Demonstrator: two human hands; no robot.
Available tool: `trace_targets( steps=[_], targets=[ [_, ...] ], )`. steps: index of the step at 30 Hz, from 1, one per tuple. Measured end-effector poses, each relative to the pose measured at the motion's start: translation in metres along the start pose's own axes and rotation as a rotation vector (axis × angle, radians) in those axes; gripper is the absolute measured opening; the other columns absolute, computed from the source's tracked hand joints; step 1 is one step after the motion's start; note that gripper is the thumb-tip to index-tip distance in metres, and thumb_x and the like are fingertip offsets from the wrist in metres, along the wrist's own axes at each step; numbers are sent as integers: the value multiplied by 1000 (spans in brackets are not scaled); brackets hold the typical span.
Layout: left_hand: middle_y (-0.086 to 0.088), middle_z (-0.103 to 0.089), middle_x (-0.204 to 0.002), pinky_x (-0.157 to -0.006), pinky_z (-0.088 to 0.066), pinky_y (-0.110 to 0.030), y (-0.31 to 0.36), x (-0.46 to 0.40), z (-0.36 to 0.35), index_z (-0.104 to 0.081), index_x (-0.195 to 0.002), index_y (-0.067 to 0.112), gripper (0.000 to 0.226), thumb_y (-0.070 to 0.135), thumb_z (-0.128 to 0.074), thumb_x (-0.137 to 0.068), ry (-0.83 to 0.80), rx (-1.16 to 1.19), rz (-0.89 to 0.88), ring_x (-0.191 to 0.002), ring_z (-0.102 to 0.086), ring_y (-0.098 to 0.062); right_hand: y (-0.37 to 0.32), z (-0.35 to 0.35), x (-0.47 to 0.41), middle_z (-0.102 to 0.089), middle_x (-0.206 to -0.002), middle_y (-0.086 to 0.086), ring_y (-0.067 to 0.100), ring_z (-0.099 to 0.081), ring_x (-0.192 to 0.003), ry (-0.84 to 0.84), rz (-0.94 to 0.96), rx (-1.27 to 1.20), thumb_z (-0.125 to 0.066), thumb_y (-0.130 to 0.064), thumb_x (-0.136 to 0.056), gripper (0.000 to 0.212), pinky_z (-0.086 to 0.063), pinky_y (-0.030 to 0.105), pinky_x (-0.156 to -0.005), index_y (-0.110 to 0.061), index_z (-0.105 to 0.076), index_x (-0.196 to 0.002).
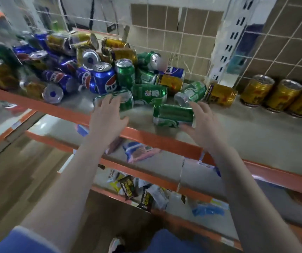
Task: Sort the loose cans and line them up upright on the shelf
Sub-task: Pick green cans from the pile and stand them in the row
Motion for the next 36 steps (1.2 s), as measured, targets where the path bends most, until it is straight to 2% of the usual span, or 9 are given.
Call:
trace_targets(
  steps=[4,8,12,17,22,27,30,34,36],
  targets=[
    [-11,-36,-145,-105,-32,-48,-13,-22,-6,-38,-140,12,64,24,-65,-83,-32,31,-122,-131,-33,-35,-4,-11,2,-42,-138,12,31,-43,-123,26,-60,-52,-72,-18,-80,76,-40,45,-103,-11,-33,-145],
    [-12,-40,-142,-106,-31,-47,-24,-36,-11,-38,-140,13,67,26,-69,-82,-23,11,-247,-131,-34,-33,-9,-9,4,-41,-134,15,30,-44,-118,79,-147,-81,-76,-10,-75,76,-40,37,-97,-9,-38,-141],
    [-12,-43,-138,-102,-33,-51,-38,-46,-13,-39,-140,18,68,24,-70,-79,-25,32,-289,-127,-37,-36,-8,-11,2,-40,-129,18,30,-44,-114,52,-171,-63,-83,-14,-67,82,-39,33,-96,-6,-42,-137],
    [-15,-44,-132,-96,-36,-51,-51,-54,-15,-42,-138,20,67,31,-70,-78,-23,98,-263,-119,-41,-42,-6,-10,-1,-51,-114,11,20,-47,-100,53,-130,-94,-86,-14,-62,73,-38,27,-83,-4,-48,-124],
    [-17,-41,-127,-91,-39,-49,-57,-57,-21,-42,-137,22,68,27,-73,-76,-49,174,-248,-113,-42,-41,-1,-10,-3,-47,-104,5,17,-44,-93,55,-150,-120,-87,-17,-61,65,-33,26,-74,-7,-51,-115],
    [-14,-46,-122,-89,-41,-47,-60,-63,-21,-47,-133,24,69,30,-76,-71,-56,218,-244,-108,-48,-39,4,-13,1,-48,-109,7,19,-48,-95,87,-200,-261,-86,-19,-62,64,-39,24,-73,-14,-50,-115],
    [-13,-50,-121,-89,-41,-46,-60,-62,-17,-49,-131,23,68,31,-76,-69,-45,233,-243,-107,-50,-38,2,-8,0,-49,-112,9,22,-50,-97,138,-210,-326,-85,-23,-63,63,-46,31,-81,-18,-51,-116],
    [-11,-57,-116,-87,-43,-43,-62,-61,-3,-53,-123,18,64,27,-78,-65,14,291,-254,-105,-53,-34,-13,5,0,-44,-111,4,16,-43,-97,210,-199,-295,-84,-24,-65,64,-35,22,-82,-16,-54,-122],
    [-8,-60,-111,-86,-44,-42,-60,-59,6,-54,-118,15,60,29,-78,-65,58,322,-289,-103,-54,-31,-20,7,-2,-41,-111,0,14,-41,-99,229,-209,-297,-84,-26,-65,66,-34,22,-84,-18,-54,-123]
  ],
)
Point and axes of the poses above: each hand's wrist, its own x-axis away from the middle knuckle, its own z-axis out of the back of the hand, y = z × x, the point moved 9 cm from there along -x, towards the middle knuckle
